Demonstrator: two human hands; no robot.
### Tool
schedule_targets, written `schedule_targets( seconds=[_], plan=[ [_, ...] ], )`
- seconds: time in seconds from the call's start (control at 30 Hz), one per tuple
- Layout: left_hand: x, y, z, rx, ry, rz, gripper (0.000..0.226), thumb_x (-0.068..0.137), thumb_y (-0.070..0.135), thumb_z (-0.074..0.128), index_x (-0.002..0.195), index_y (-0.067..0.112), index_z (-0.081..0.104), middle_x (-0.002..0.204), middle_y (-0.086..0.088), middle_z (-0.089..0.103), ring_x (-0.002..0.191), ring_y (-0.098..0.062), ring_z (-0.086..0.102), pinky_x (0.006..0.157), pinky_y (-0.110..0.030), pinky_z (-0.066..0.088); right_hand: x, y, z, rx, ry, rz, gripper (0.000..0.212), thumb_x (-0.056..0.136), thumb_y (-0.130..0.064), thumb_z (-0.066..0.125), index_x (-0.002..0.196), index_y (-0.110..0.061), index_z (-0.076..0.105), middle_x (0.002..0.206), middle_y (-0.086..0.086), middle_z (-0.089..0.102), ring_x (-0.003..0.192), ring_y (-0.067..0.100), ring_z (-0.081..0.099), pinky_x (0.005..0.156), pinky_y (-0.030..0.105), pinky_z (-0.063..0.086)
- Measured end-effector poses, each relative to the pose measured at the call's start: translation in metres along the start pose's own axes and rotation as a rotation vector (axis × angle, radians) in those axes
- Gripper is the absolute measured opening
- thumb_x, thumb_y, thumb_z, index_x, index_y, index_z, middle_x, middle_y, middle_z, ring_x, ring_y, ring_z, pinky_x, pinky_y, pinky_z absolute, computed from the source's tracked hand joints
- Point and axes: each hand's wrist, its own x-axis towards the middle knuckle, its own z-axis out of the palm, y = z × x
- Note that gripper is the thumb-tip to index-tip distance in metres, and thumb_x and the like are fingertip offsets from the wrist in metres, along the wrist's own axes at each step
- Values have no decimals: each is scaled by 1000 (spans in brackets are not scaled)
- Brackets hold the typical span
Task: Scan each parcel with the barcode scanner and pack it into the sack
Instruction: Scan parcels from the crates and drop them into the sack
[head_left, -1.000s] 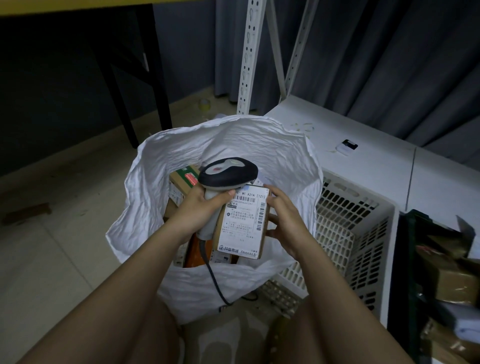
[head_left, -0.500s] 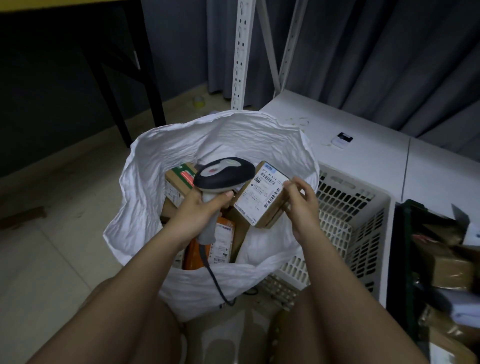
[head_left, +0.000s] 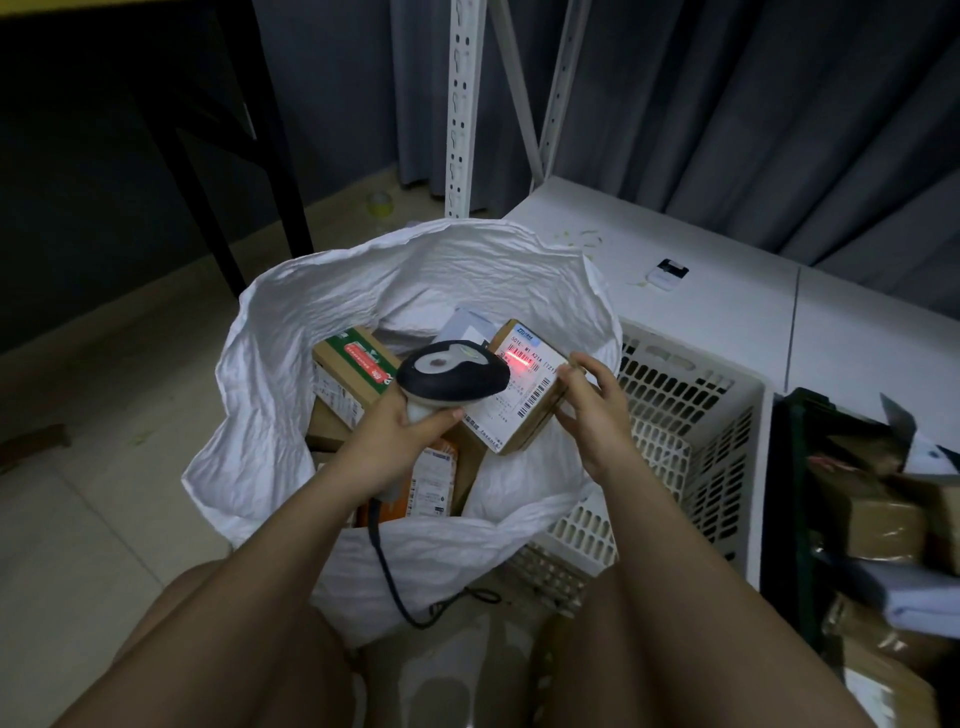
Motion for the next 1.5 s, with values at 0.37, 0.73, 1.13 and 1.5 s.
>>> schedule_targets(
  seconds=[0.37, 0.73, 1.13, 1.5],
  plan=[
    [-1, 3, 0, 77, 8, 32, 37, 88, 21, 67, 119, 30, 51, 97, 24, 57, 79, 23, 53, 65, 2, 43, -1, 0, 1, -15, -30, -20, 28, 91, -19, 64, 119, -22, 61, 115, 13, 66, 93, 15, 64, 76, 25, 53],
    [2, 1, 0, 88, 8, 18, 36, 87, 23, 68, 117, 33, 50, 97, 24, 58, 82, 15, 54, 61, 3, 40, -1, 1, 3, -14, -45, -29, 28, 91, -19, 65, 118, -23, 61, 114, 12, 67, 95, 15, 65, 78, 26, 53],
    [21, -3, -40, -36, 270, -40, 39, 86, 28, 70, 121, 25, 53, 111, 5, 64, 103, -15, 61, 91, -36, 50, 4, 7, 17, -121, 34, 44, 25, 84, -29, 71, 104, -27, 57, 119, 5, 60, 103, 15, 59, 95, 42, 52],
    [33, -12, -55, -66, 316, -13, 34, 88, 19, 67, 118, 23, 53, 107, 2, 63, 94, -13, 60, 71, -16, 47, 30, 18, 53, -669, -184, -189, 46, 95, -18, 59, 138, -5, 49, 133, 10, 52, 127, 26, 48, 98, 28, 39]
  ],
)
